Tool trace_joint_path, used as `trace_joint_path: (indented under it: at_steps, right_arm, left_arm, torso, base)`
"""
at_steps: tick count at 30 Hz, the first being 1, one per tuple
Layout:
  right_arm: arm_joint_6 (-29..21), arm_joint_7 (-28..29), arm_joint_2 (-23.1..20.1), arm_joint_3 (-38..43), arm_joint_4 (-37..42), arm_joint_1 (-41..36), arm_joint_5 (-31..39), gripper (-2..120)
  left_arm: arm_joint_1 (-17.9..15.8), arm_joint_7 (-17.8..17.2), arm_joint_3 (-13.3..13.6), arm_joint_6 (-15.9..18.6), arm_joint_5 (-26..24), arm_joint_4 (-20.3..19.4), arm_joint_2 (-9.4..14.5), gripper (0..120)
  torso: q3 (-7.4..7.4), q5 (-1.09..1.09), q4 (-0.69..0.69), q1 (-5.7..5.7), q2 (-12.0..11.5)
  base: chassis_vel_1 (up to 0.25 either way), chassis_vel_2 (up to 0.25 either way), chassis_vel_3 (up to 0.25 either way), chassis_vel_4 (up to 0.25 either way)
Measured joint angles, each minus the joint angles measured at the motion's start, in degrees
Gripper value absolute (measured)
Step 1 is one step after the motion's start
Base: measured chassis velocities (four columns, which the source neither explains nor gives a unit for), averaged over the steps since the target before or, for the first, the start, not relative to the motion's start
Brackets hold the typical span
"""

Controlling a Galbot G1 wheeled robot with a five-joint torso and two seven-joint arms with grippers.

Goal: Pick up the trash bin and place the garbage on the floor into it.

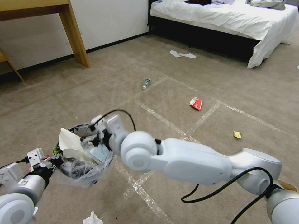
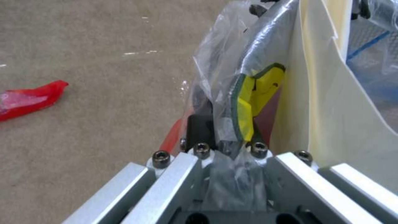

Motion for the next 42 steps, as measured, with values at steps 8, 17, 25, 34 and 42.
trace_joint_path:
  at_steps: [8,17,25,34,42]
  right_arm:
    - [11.8,-10.1,-9.6,14.1,6.3,-5.5,-6.6,100]
    - [20.9,-19.2,-20.5,35.7,9.8,-23.2,-15.3,100]
    - [24.0,-20.0,-23.3,48.6,10.0,-36.7,-20.1,100]
    - [13.6,-10.2,-23.8,48.8,9.4,-44.0,-13.0,100]
    - [-0.3,2.9,-20.7,42.0,6.1,-41.0,-0.6,100]
  left_arm:
    - [-0.3,-0.1,-0.5,-0.2,0.2,0.2,-0.1,0]
    - [-0.1,-0.2,-1.3,-0.3,0.3,0.5,0.0,0]
    - [-0.9,-0.2,-1.0,-0.4,0.4,1.3,-0.4,0]
    - [-0.9,-0.2,-0.7,-0.5,0.9,1.5,-1.0,0]
    - [0.0,-0.1,-1.0,-0.7,1.3,0.9,-1.5,0]
  torso:
    - [0.00,0.02,-0.01,0.00,0.0]
    - [0.00,0.03,-0.01,0.00,0.0]
    - [-0.01,0.00,0.00,0.00,0.0]
    - [0.00,-0.01,-0.01,0.01,0.0]
    - [0.00,-0.01,0.00,0.00,0.0]
  base:
    - [0.000,0.000,0.000,0.000]
    - [0.000,0.000,0.000,0.000]
    - [0.000,0.000,0.000,0.000]
    - [0.000,0.000,0.000,0.000]
    - [0.000,0.000,0.000,0.000]
